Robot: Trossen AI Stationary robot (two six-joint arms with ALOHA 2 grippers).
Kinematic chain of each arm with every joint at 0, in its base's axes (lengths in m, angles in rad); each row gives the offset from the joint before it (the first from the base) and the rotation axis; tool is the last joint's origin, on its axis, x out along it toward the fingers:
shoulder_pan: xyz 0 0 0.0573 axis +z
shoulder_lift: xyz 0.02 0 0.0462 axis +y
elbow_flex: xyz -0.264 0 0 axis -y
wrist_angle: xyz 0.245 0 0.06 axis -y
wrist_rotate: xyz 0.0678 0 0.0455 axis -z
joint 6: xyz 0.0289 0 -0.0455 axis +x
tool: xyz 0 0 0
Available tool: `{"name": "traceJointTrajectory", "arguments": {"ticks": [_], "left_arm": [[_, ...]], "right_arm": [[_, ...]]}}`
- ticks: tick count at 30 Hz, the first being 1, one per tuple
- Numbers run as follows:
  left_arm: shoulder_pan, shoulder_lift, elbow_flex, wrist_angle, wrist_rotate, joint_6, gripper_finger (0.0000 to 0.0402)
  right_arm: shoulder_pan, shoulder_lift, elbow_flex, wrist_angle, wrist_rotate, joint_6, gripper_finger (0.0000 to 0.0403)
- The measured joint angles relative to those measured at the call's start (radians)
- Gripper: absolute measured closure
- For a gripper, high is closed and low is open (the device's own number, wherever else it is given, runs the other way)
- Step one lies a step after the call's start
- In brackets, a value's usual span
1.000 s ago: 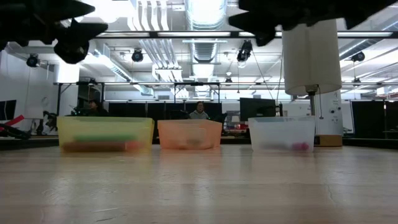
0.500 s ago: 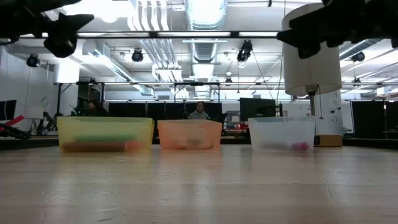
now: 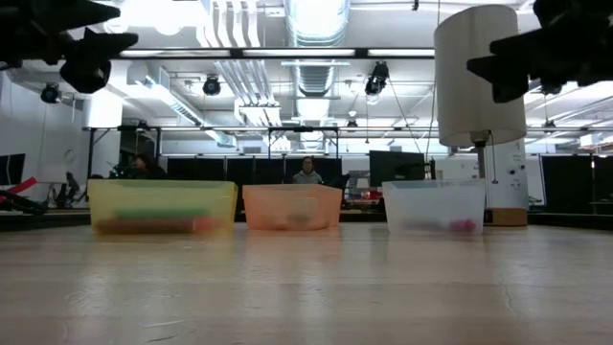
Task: Pick & Place Markers
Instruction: Return to Home Position
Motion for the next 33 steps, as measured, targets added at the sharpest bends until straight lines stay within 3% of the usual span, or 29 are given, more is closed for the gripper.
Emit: {"name": "traceJointTrajectory", "arguments": {"ticks": [7,17,25,33], "left_arm": [[0.000,-0.001,0.036,-0.068,-0.002,0.002,0.0223],[0.000,-0.002,0.067,-0.095,0.000,0.023,0.0223],[0.000,-0.002,0.027,-0.077,0.002,0.017,0.0223],[0.000,-0.002,-0.106,0.099,0.020,0.056,0.0223]], "right_arm": [[0.000,-0.150,-0.071,-0.059,-0.007,-0.024,0.0188],[-0.004,-0.429,-0.069,-0.353,-0.022,-0.024,0.0188],[-0.009,-0.417,-0.063,-0.373,-0.025,-0.040,0.0188],[-0.009,-0.380,-0.063,-0.372,-0.031,-0.052,0.0188]]}}
